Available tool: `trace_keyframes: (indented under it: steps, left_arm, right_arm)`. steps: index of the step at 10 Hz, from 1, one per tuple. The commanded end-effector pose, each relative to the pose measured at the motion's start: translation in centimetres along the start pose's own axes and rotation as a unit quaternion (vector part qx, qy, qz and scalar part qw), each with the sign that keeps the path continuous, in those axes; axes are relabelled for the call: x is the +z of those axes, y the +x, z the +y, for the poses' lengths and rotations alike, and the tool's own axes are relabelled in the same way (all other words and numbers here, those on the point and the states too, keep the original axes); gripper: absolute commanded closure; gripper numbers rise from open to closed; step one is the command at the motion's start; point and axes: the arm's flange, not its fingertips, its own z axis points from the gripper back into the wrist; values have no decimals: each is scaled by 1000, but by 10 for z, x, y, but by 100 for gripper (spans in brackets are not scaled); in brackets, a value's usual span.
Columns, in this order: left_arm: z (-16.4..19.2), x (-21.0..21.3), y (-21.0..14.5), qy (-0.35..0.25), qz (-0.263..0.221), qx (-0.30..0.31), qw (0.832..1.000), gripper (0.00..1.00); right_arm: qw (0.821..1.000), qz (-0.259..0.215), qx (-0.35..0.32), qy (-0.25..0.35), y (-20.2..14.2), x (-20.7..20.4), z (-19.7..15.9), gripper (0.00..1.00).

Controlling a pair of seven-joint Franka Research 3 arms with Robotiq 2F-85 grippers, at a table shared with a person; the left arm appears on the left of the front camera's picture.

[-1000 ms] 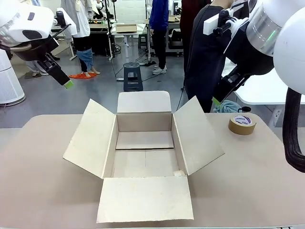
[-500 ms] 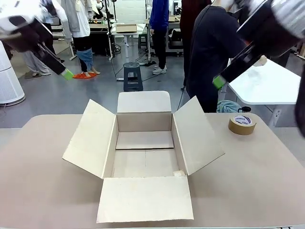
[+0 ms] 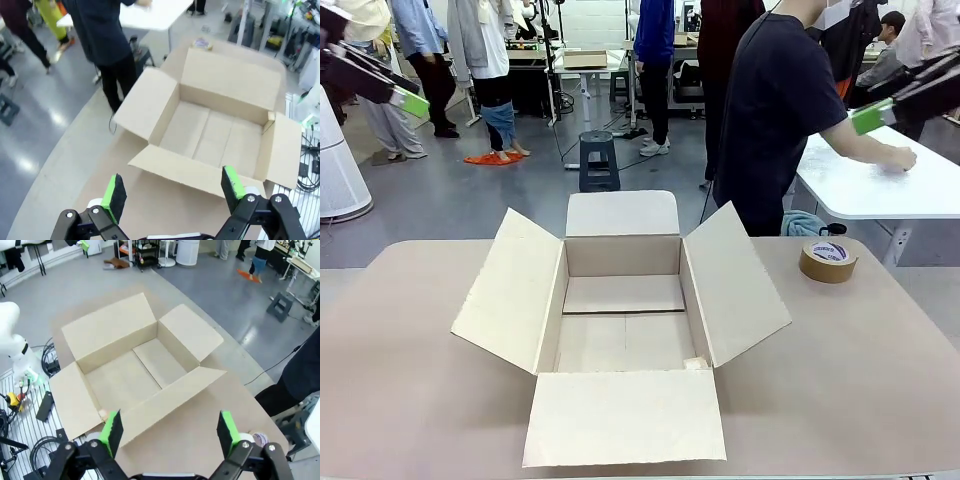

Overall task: Wrap the clocks to prevent damage.
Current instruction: Open the side flaps of the Package Box.

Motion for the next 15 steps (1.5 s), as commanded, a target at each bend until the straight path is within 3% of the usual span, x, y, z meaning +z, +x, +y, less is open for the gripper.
trace_keyframes:
  steps: [1,4,6,7,10,11,12,13,14,15]
  left_arm:
    - [1,9,-31,-30,-71,-31,997,0]
    - [-3,26,-66,-17,-116,-80,990,0]
    - [-5,31,-66,9,-88,-84,993,0]
    - [-1,32,-65,-13,-110,-74,991,0]
    - [-3,34,-68,-7,-99,-72,992,0]
    - [-3,37,-66,0,-103,-71,992,59]
    - [-5,38,-64,-9,-97,-74,993,59]
    - [-4,40,-64,-9,-94,-73,993,100]
    - [-2,44,-66,-11,-91,-74,993,64]
    - [0,46,-69,-12,-88,-74,993,100]
  right_arm:
    - [999,-43,-28,13,-32,0,-6,0]
    - [997,-61,-41,27,-61,14,-15,0]
    - [998,-41,-36,11,-62,14,-10,0]
    - [997,-54,-49,18,-55,19,-19,0]
    - [998,-51,-48,11,-56,22,-19,0]
    - [999,-22,-45,2,-53,20,-15,60]
    - [999,-14,-40,-1,-52,20,-10,60]
    - [999,-10,-35,-1,-50,21,-7,100]
    - [999,-9,-34,-1,-49,22,-5,65]
    - [999,-10,-35,1,-48,22,-5,100]
